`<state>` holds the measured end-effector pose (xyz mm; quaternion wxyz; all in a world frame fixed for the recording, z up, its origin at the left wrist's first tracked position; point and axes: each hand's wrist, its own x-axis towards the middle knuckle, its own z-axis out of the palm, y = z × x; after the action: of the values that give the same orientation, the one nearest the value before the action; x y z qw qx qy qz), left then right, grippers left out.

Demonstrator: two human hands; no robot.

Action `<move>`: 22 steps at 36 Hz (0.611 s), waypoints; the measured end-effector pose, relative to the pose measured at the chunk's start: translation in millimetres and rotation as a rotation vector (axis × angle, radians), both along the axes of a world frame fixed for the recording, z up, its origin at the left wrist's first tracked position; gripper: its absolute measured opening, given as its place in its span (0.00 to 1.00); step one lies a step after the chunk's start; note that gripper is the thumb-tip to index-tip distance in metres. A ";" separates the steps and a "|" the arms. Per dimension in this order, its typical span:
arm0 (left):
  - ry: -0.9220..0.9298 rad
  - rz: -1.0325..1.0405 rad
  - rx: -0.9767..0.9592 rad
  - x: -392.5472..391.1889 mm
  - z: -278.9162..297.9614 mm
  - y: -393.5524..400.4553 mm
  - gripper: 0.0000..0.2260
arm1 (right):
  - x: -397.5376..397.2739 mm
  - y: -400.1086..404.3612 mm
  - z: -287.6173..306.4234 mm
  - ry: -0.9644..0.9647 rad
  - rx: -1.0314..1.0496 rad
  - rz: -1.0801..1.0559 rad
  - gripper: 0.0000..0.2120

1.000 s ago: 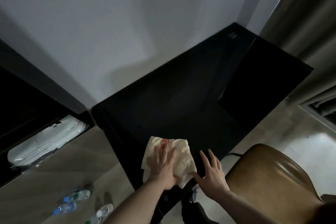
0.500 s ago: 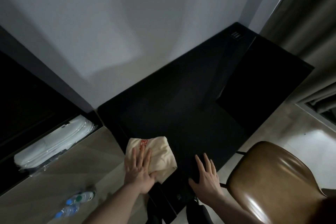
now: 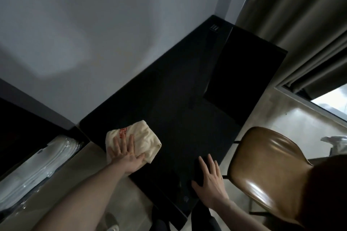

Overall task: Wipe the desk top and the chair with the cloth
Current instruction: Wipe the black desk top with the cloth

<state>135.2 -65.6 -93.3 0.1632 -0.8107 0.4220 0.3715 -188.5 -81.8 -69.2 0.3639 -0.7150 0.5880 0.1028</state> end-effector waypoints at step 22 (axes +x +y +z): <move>0.261 -0.053 -0.450 -27.4 37.4 -39.1 0.27 | 65.7 -48.7 31.1 -0.037 -0.066 0.053 0.44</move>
<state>107.8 -104.7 -55.9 -0.0676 -0.7605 0.5325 0.3653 -122.8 -130.4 -38.1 0.3482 -0.7436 0.5652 0.0797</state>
